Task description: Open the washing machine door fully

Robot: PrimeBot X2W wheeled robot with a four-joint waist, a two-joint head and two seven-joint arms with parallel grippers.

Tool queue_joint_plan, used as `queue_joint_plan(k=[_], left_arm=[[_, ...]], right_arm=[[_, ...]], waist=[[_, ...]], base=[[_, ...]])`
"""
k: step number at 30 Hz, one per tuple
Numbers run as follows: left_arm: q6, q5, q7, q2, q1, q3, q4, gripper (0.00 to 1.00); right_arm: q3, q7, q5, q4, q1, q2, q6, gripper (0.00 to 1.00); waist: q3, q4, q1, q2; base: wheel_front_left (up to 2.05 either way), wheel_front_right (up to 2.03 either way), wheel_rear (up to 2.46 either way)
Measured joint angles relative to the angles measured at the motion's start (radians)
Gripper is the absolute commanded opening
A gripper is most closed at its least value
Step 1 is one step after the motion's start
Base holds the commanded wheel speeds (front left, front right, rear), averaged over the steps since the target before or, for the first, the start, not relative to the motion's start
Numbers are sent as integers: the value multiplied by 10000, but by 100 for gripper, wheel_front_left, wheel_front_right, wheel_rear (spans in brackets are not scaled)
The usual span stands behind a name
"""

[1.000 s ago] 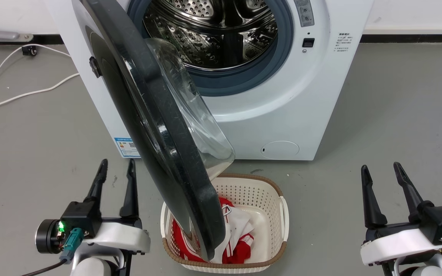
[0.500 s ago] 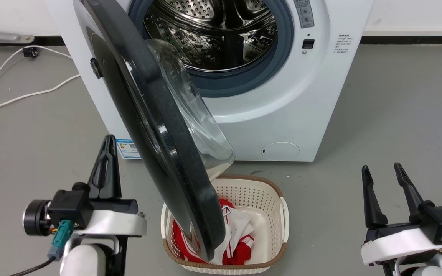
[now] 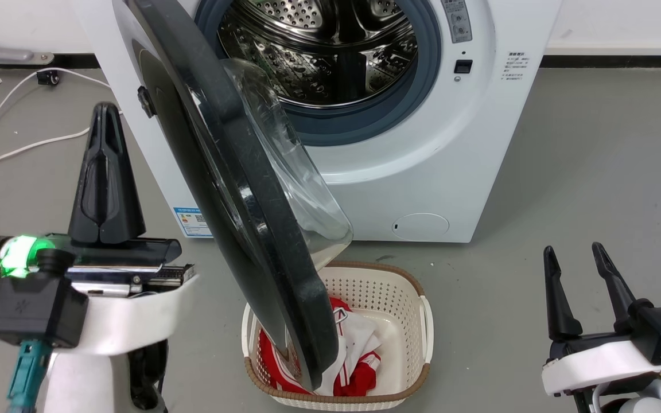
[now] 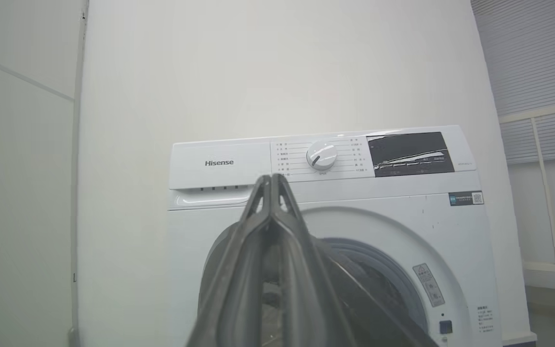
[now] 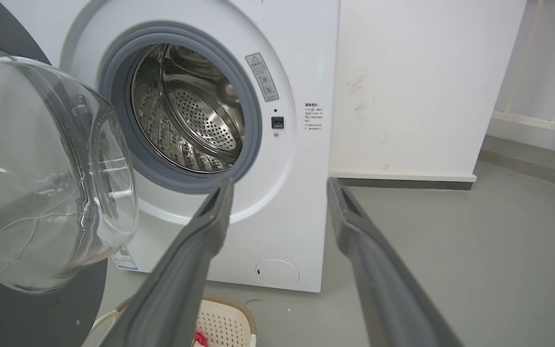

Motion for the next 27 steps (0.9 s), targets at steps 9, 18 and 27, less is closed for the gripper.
queue_joint_plan(k=[9,18,27], left_arm=[[-458,-215,314,-36,281,-2029,-1546,0],[-675,-874,1755,-40,1433,-3910,-1325,0],[-681,-1060,2809,278,2353,-4527,-121,0]], right_arm=[[-21,56,0,-25,4,0,0,100],[-23,88,50,0,24,0,0,100],[75,171,115,63,31,2,0,100]], waist=[[31,-51,0,0],[28,-16,-1,0],[4,41,0,0]], base=[[0,0,0],[0,0,0],[0,0,0]])
